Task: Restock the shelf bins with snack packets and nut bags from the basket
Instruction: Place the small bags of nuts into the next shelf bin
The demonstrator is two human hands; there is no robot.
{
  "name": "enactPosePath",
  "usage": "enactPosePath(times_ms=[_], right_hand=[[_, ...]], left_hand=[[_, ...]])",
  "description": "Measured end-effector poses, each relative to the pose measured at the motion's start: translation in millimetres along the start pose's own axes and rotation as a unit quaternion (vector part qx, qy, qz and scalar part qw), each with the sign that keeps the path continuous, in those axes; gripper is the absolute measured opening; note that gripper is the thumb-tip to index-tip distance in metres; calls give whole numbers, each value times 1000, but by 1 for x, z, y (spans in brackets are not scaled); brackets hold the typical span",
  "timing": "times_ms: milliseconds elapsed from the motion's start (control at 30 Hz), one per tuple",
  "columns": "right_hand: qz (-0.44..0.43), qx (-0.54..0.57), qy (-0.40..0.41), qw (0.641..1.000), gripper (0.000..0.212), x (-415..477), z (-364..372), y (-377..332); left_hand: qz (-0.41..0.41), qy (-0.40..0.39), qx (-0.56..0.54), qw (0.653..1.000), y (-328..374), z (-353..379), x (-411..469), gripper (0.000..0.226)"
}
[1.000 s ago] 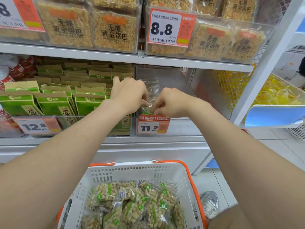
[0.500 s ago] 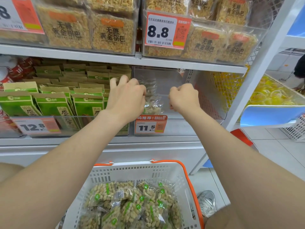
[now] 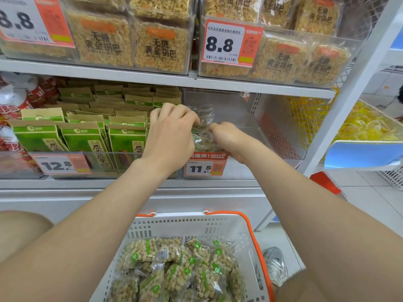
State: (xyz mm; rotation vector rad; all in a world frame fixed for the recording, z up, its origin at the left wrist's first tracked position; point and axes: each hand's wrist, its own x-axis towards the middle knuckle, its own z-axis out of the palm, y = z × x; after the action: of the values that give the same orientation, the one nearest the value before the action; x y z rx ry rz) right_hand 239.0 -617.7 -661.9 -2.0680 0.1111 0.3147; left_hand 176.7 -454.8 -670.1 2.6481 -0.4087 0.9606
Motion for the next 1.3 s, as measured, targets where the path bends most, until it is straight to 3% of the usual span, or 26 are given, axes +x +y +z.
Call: enactPosePath(times_ms=[100, 200, 367, 500, 633, 733, 867, 1000, 1100, 1200, 1300], right_hand=[[-130, -157, 211, 956, 27, -16, 3, 2], [-253, -188, 289, 904, 31, -55, 2, 1], [-224, -224, 200, 927, 41, -101, 4, 29], [-148, -307, 126, 932, 28, -121, 10, 73], [-67, -400, -30, 913, 23, -127, 16, 123], [28, -381, -138, 914, 25, -121, 22, 167], [106, -394, -146, 901, 18, -119, 57, 234], [183, -395, -232, 870, 19, -111, 104, 271], [195, -373, -204, 884, 12, -99, 114, 280], [234, -342, -183, 892, 38, -90, 118, 292], [255, -283, -195, 904, 38, -88, 120, 296]], left_hand=[[23, 55, -16, 998, 4, -3, -5, 28], [47, 67, -31, 996, 13, -9, -12, 21], [86, -20, -25, 996, 26, -11, -28, 20], [47, -149, -56, 986, 42, -10, -55, 23], [50, -346, 8, 937, 63, 3, -94, 22], [62, -427, 31, 901, 67, 22, -116, 25], [76, -480, 42, 873, 67, 44, -137, 24], [85, -518, 40, 850, 62, 65, -147, 25], [60, -539, 4, 840, 52, 75, -149, 23], [46, -565, -7, 824, 42, 78, -151, 23], [39, -591, -2, 806, 33, 80, -153, 26]])
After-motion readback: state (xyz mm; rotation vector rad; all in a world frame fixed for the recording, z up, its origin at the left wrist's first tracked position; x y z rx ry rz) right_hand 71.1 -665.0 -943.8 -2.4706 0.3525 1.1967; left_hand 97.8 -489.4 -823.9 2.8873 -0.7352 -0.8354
